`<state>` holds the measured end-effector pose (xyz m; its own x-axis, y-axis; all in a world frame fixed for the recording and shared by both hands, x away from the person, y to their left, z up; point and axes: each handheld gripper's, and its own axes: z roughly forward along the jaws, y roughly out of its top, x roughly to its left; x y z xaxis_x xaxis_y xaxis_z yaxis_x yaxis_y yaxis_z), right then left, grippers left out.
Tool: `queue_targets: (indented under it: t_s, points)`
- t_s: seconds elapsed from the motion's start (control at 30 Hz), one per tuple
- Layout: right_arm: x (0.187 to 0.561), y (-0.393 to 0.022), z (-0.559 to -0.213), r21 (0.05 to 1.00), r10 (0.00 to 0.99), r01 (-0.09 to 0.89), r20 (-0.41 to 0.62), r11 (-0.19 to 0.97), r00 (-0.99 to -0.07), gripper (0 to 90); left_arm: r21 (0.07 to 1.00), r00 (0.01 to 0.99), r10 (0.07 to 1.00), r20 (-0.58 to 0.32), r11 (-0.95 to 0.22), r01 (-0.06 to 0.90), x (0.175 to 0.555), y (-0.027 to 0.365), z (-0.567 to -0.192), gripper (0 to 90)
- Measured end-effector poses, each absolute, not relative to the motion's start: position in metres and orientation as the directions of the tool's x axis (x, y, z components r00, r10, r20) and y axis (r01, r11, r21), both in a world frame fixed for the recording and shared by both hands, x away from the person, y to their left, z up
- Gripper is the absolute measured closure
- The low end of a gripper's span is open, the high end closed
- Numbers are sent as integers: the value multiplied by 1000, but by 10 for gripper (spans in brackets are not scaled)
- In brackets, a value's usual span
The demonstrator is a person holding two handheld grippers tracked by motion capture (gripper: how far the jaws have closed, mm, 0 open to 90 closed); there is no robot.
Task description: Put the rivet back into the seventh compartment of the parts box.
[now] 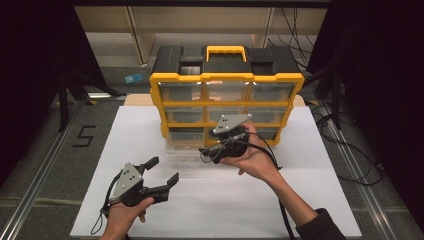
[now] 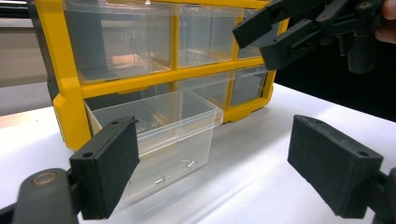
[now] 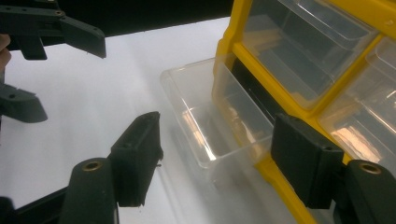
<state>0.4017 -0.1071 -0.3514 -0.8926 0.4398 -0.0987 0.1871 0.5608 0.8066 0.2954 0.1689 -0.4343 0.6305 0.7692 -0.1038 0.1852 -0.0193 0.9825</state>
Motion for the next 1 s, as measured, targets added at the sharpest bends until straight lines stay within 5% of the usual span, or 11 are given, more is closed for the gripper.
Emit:
queue_targets:
  t_s: [1.0]
  points:
    - [379,-153,-379,869,508,243,-11,432,-861,297,983,643,760,-97,-29,182,294,167,-434,161]
